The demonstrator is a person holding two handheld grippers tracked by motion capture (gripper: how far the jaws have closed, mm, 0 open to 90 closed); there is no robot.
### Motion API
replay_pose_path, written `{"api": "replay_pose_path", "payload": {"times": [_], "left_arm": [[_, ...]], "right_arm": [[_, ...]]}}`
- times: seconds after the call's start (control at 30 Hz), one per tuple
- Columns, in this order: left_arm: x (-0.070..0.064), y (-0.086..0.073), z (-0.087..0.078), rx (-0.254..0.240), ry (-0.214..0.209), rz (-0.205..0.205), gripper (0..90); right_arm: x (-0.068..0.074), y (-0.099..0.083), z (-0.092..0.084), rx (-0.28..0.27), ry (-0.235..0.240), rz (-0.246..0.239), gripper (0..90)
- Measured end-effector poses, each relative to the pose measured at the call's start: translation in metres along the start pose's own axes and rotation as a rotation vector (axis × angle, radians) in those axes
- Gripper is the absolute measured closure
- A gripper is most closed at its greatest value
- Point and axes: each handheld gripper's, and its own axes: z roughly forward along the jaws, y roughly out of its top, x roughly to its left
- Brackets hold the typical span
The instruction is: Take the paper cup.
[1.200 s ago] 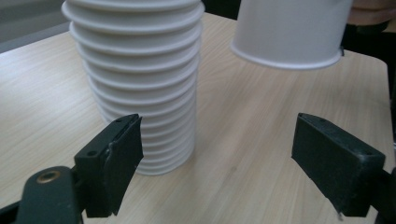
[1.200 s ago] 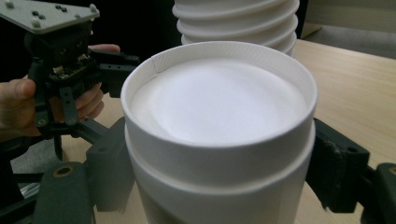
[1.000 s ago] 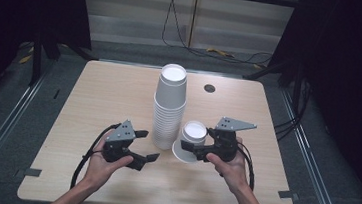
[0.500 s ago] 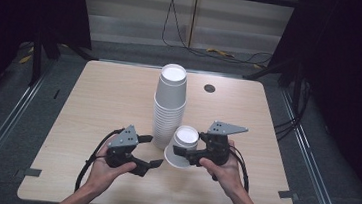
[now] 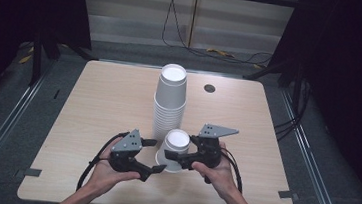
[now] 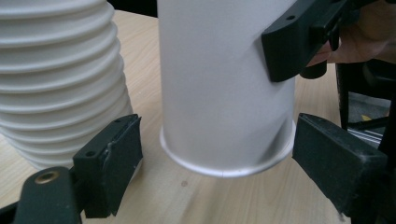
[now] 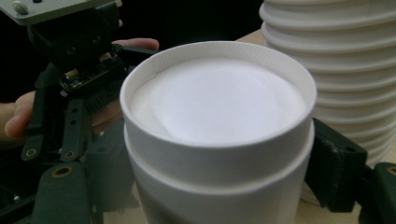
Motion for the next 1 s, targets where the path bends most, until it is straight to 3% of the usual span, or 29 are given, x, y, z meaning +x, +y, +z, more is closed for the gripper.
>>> {"api": "replay_pose_path", "payload": {"times": [0.13, 0.2, 0.33, 0.53, 0.73, 1.0], "left_arm": [[0.001, -0.001, 0.001, 0.009, -0.011, -0.021, 15.6], [0.002, -0.002, 0.002, 0.003, -0.037, -0.027, 15.5], [0.004, -0.004, 0.003, -0.021, -0.077, -0.087, 15.6], [0.002, -0.004, 0.003, -0.016, -0.079, -0.054, 11.7], [0.0, -0.005, 0.007, -0.026, -0.078, -0.064, 7.8], [-0.003, -0.006, 0.008, -0.029, -0.075, -0.041, 9.4]], "right_arm": [[0.003, 0.001, 0.002, -0.006, 0.016, 0.006, 21.6], [0.004, 0.001, 0.004, -0.008, 0.031, 0.005, 21.6], [0.006, 0.001, 0.008, -0.006, 0.053, 0.003, 21.6], [0.012, 0.001, 0.012, -0.013, 0.064, 0.0, 21.7], [0.017, 0.0, 0.016, -0.019, 0.074, 0.0, 21.7], [0.019, 0.0, 0.016, -0.029, 0.082, -0.007, 21.5]]}}
